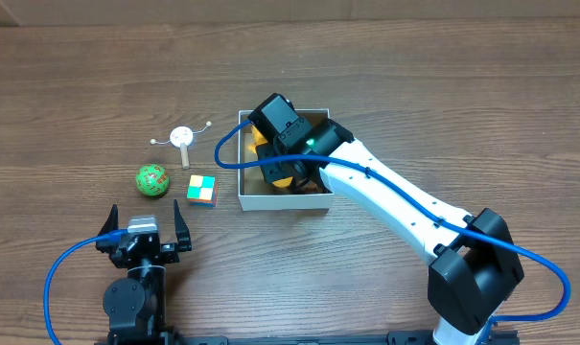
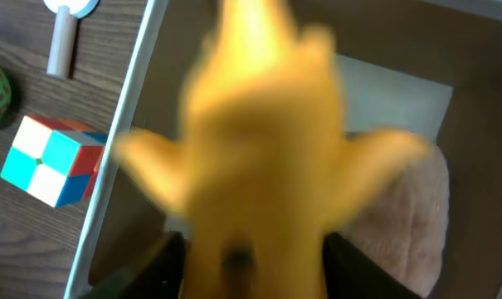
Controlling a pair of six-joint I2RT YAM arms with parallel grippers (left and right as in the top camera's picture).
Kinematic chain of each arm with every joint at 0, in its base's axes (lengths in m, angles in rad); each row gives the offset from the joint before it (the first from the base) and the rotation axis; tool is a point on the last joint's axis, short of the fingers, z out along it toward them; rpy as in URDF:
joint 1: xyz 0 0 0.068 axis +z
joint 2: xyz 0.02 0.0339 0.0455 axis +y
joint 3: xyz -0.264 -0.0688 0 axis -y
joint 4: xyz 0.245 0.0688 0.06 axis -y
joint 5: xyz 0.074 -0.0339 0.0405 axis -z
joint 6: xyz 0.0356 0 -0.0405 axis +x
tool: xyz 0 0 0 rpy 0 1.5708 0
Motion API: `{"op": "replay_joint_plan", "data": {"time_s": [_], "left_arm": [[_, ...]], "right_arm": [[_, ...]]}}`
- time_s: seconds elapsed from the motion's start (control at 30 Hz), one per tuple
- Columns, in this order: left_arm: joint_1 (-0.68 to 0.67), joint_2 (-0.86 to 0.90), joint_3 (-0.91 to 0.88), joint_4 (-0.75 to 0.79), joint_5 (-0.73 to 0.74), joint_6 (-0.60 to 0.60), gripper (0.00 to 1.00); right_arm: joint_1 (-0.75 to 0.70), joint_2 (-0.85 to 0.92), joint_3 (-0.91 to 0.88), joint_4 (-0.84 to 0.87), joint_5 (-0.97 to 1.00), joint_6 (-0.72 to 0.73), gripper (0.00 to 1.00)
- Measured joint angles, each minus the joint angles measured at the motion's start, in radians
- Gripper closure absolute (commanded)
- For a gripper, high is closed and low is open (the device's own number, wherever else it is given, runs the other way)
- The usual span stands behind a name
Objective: Pack container
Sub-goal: 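Release the yellow toy in the box and raise the right arm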
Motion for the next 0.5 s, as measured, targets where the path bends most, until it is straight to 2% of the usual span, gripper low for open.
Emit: {"op": "replay_joint_plan", "data": {"time_s": [0.2,0.5], "left_arm": [[0.000,0.000,0.000,0.000,0.000,0.000,0.00],[0.000,0.000,0.000,0.000,0.000,0.000,0.00]], "right_arm": [[0.000,0.000,0.000,-0.001,0.000,-0.001,0.32],[-0.002,0.000,0.000,0.009,0.000,-0.001,0.32]]}}
